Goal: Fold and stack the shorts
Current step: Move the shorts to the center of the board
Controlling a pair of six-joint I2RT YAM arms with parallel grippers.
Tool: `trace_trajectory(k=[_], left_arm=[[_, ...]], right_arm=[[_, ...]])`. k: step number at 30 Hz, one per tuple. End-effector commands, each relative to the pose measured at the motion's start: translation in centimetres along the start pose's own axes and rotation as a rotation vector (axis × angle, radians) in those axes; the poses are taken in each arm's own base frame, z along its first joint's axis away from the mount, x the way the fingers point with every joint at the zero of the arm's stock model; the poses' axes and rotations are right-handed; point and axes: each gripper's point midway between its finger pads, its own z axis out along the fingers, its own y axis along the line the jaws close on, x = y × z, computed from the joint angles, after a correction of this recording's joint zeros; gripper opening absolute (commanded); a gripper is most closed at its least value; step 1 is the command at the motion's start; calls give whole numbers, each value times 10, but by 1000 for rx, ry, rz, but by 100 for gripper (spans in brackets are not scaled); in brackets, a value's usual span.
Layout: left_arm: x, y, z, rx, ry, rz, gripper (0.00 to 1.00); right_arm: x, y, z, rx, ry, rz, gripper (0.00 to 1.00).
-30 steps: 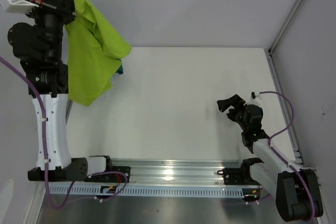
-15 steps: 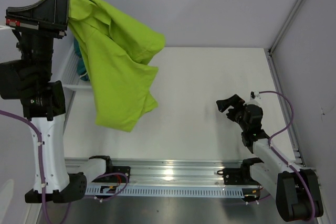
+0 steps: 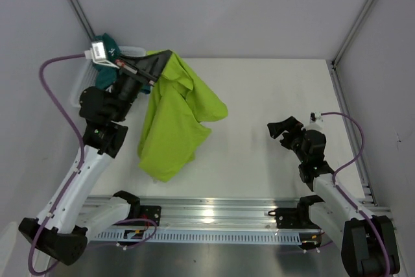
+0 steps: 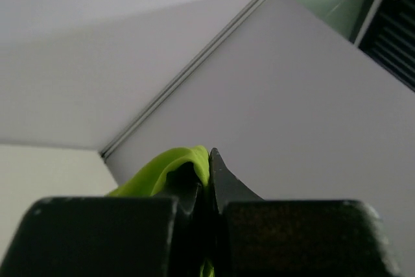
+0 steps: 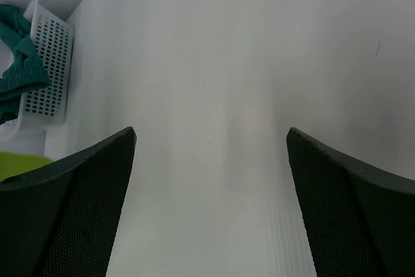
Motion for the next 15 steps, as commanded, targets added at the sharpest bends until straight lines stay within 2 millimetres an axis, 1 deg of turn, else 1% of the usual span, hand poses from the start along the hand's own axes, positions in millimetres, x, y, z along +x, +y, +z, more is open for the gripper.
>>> trace_trajectory(k=[1, 2, 4, 5, 6, 7, 8, 9, 10, 11, 12, 13, 14, 15], left_arm=[[10, 14, 1, -34, -53, 38, 0], [20, 30, 7, -76, -45, 34, 0], [38, 43, 13, -111, -12, 56, 0], [55, 43, 17, -107, 28, 58, 0], [64, 64, 25, -172, 28, 97, 0], [79, 69, 27, -189, 58, 99, 0], [88, 75, 31, -199, 76, 100, 0], [111, 92, 35, -222, 128, 91, 0], [131, 95, 37, -222, 169, 73, 2], [145, 96, 39, -221, 194, 73, 3], [160, 103, 39, -249, 207, 89, 6], [187, 119, 41, -287, 257, 113, 25], [208, 107, 45, -273, 307, 137, 34], [223, 110, 46, -285, 341, 147, 41]], right_arm=[[-20, 16, 0, -36, -55, -30, 99], [-20, 16, -1, -36, -57, -32, 99], [-23, 17, -3, -39, -71, -34, 99], [-24, 17, -4, -36, -77, -36, 99], [-24, 17, -5, -36, -82, -39, 99], [-26, 17, -6, -36, -87, -41, 99], [-27, 16, -7, -32, -96, -42, 99], [-29, 17, -8, -34, -104, -48, 99], [-29, 17, -9, -33, -107, -50, 99], [-29, 17, -10, -34, -110, -50, 99], [-30, 16, -10, -34, -115, -50, 99], [-31, 17, -10, -36, -119, -50, 99], [-31, 17, -11, -35, -121, -50, 99], [-32, 17, -11, -39, -126, -52, 99]])
